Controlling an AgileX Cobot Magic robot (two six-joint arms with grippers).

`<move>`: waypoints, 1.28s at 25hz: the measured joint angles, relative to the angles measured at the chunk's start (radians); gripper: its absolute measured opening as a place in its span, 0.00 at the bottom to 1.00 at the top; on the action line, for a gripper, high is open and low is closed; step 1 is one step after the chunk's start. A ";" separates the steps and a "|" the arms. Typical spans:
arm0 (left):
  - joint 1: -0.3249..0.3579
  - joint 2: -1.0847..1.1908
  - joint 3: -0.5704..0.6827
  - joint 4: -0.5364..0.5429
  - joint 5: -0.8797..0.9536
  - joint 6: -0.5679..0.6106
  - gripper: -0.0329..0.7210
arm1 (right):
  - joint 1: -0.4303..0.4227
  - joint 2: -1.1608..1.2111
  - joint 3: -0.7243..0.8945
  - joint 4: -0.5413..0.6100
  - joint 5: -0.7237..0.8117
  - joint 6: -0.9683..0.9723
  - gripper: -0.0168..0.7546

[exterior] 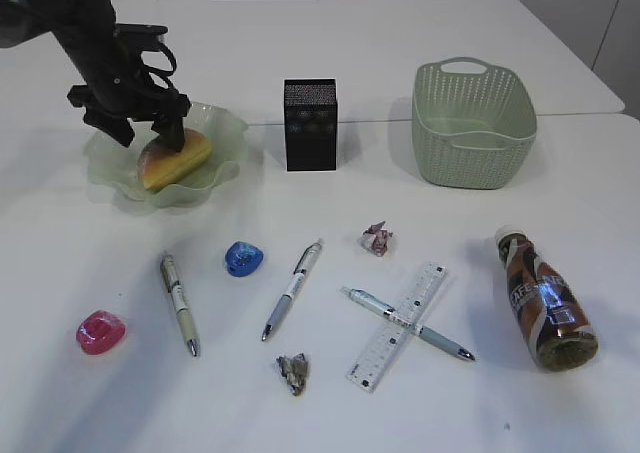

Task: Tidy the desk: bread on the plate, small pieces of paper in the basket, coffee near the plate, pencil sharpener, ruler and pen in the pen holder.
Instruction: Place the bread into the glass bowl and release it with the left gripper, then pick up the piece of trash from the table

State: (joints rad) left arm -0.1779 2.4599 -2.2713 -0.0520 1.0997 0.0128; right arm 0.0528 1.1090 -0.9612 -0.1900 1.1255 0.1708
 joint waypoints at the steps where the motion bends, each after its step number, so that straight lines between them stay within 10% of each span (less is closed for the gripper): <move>1: 0.000 -0.004 -0.005 0.000 0.010 0.000 0.82 | 0.000 0.000 0.000 0.000 0.000 0.000 0.74; 32: 0.000 -0.471 0.123 -0.002 0.147 0.000 0.79 | 0.000 0.000 0.000 0.278 -0.009 -0.180 0.74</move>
State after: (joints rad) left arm -0.1779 1.9886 -2.1482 -0.0538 1.2472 0.0128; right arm 0.0528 1.1090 -0.9612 0.0879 1.1165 -0.0093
